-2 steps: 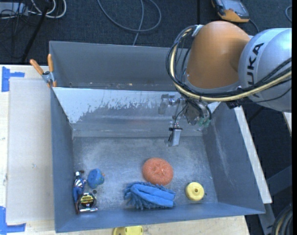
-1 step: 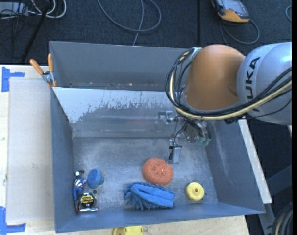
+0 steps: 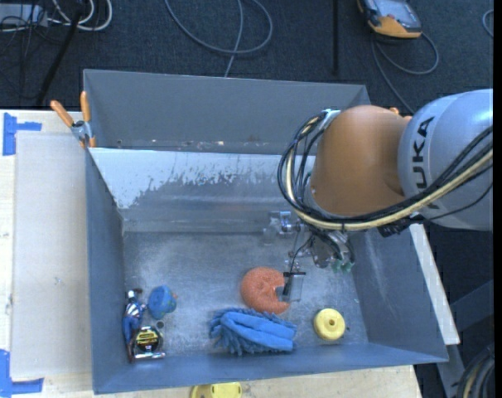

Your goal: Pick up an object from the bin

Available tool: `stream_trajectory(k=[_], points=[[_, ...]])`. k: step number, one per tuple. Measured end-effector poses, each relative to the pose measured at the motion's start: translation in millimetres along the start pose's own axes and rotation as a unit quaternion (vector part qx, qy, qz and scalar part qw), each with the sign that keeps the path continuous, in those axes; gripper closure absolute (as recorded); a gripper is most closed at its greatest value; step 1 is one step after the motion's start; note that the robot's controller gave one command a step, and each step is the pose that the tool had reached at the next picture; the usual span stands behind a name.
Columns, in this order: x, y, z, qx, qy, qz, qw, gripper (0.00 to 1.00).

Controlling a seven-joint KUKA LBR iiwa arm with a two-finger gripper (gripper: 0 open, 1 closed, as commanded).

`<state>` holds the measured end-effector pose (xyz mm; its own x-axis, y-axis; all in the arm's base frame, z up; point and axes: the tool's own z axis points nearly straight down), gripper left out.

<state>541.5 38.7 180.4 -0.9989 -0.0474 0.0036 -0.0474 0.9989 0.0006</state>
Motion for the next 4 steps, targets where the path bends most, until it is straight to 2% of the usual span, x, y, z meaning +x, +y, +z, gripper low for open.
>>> stream_trajectory(k=[1,2,4], points=[[4.8,3,18,0.0,-0.0002,-0.052,0.9986,0.0],[8.7,-4,38,0.0,-0.0009,-0.088,0.9962,0.0],[4.1,-13,93,0.0,-0.0008,-0.014,0.9999,0.0]])
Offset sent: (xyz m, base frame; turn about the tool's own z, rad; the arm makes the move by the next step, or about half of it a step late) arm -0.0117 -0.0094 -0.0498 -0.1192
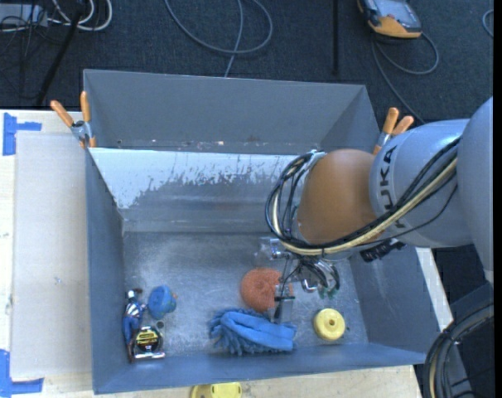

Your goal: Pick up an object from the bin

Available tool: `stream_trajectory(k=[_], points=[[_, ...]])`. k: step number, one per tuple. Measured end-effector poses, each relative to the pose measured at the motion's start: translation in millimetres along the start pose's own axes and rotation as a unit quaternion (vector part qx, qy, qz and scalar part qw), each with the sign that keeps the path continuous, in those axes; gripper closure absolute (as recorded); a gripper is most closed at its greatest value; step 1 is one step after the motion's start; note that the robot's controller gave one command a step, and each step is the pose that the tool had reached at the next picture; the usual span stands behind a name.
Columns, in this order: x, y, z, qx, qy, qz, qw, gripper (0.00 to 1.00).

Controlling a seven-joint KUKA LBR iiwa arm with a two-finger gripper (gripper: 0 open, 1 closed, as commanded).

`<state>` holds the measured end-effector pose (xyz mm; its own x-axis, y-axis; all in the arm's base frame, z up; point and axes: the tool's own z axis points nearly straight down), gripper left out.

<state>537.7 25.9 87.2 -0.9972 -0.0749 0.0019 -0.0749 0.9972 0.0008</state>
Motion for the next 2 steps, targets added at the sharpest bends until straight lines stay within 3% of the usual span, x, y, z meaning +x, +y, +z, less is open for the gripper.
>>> stream_trajectory(k=[1,2], points=[[9.3,-18.4,15.8,0.0,-0.0018,0.01,0.9999,1.0],[9.3,-18.4,15.8,0.0,-0.0018,0.01,0.9999,1.0]])
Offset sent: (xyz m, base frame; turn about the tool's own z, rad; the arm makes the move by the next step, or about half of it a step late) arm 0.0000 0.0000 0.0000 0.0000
